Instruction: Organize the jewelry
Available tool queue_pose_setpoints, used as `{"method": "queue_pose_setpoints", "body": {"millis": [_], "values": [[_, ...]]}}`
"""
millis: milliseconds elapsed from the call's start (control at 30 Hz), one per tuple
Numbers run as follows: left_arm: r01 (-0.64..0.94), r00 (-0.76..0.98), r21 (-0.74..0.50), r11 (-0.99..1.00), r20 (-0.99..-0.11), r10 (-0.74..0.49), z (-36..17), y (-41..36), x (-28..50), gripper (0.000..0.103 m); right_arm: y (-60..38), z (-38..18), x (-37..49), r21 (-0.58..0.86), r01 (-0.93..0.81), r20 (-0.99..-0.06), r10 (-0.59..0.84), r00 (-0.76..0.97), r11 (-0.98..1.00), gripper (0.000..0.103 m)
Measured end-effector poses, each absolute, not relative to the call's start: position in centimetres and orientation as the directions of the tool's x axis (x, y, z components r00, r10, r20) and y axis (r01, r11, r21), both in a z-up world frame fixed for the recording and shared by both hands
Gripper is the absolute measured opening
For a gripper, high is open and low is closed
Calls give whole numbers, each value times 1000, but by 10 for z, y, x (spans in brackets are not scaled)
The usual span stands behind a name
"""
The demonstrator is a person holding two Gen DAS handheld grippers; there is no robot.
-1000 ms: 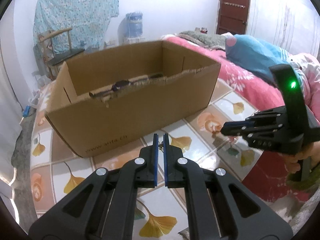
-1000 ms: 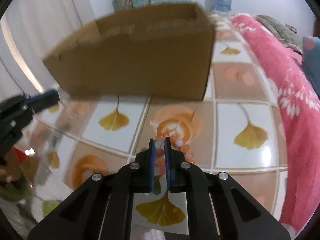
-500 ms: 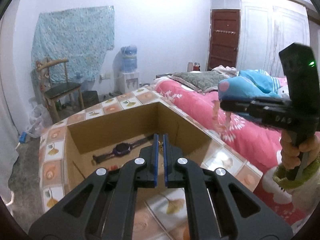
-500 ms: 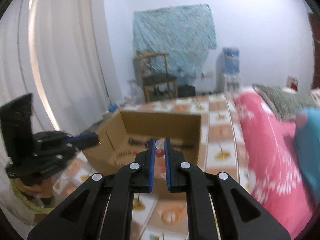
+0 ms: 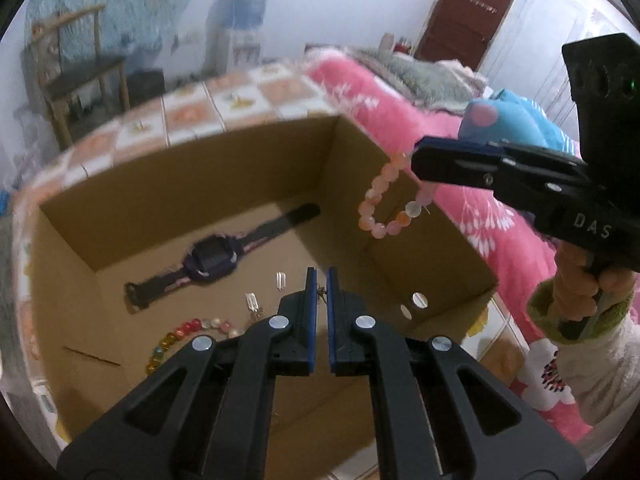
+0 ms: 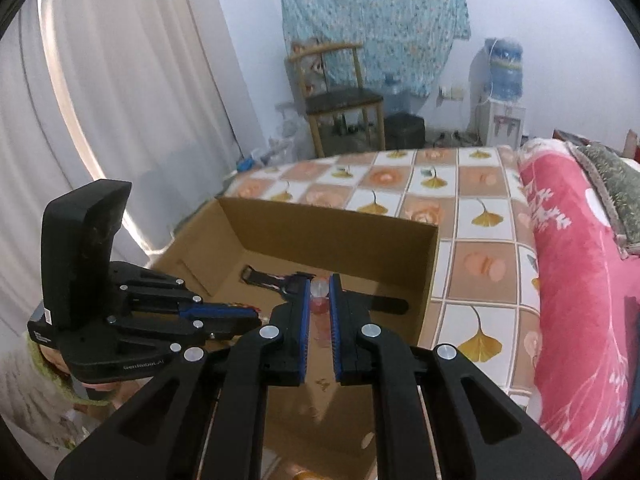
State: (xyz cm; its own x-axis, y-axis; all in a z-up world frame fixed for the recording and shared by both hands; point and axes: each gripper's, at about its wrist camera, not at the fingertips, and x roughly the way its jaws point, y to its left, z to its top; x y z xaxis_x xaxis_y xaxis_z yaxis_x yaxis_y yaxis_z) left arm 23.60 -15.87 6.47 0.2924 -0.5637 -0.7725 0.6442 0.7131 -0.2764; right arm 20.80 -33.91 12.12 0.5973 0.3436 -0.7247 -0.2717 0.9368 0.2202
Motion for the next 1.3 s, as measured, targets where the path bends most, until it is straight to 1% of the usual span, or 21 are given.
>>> {"method": "queue_pose_setpoints", "body": {"millis": [33, 67, 100, 167, 333, 367, 533, 567, 633, 667, 700, 900, 1000, 1067, 1133, 1200, 1267, 1300], "values": [[641, 278, -290, 711, -775, -567, 62, -158, 239, 5, -338, 120, 212, 216, -272, -729, 340, 595, 938, 9], [634, 260, -307, 709, -780, -570, 59, -157, 241, 8, -338, 117, 217, 209, -274, -734, 336, 590, 939, 9], [628, 252, -317, 710, -781, -571, 57, -156, 242, 15, -337, 116, 217, 208, -274, -737, 334, 588, 939, 10], [612, 244, -352, 708, -768, -592, 56, -152, 247, 20, -336, 115, 219, 205, -275, -740, 333, 584, 939, 10], [592, 267, -379, 712, -741, -617, 60, -140, 250, 22, -334, 110, 224, 200, -278, -760, 327, 561, 940, 10], [589, 276, -381, 713, -735, -619, 64, -136, 250, 23, -333, 110, 225, 200, -279, -765, 328, 554, 939, 10], [572, 379, -342, 745, -696, -610, 82, -109, 237, 41, -319, 104, 233, 153, -310, -826, 294, 482, 938, 10], [567, 398, -341, 750, -684, -612, 86, -102, 232, 47, -315, 102, 235, 137, -318, -840, 281, 465, 938, 10], [556, 429, -341, 758, -664, -612, 92, -90, 224, 52, -307, 96, 240, 109, -334, -868, 253, 428, 936, 10], [545, 451, -334, 769, -656, -605, 95, -83, 218, 57, -301, 92, 243, 98, -345, -886, 239, 396, 934, 10], [539, 462, -328, 776, -654, -598, 96, -80, 214, 59, -297, 87, 247, 88, -353, -903, 224, 367, 932, 10], [500, 555, -304, 811, -607, -570, 105, -48, 180, 66, -265, 59, 254, -42, -434, -970, 68, 234, 900, 10], [487, 570, -306, 818, -599, -563, 103, -40, 168, 68, -253, 45, 253, -177, -483, -971, -71, 230, 858, 11], [481, 570, -309, 820, -600, -561, 100, -36, 161, 68, -251, 39, 254, -225, -490, -966, -129, 223, 842, 11], [481, 567, -312, 819, -602, -562, 97, -32, 153, 69, -254, 40, 255, -247, -480, -962, -155, 223, 842, 14], [478, 567, -317, 819, -600, -564, 95, -28, 145, 69, -258, 49, 255, -273, -451, -953, -173, 250, 850, 23], [476, 571, -313, 822, -601, -559, 94, -25, 137, 70, -263, 63, 253, -266, -419, -948, -157, 278, 868, 26], [473, 579, -303, 828, -601, -551, 95, -23, 133, 73, -265, 71, 251, -263, -401, -944, -149, 294, 878, 26]]}}
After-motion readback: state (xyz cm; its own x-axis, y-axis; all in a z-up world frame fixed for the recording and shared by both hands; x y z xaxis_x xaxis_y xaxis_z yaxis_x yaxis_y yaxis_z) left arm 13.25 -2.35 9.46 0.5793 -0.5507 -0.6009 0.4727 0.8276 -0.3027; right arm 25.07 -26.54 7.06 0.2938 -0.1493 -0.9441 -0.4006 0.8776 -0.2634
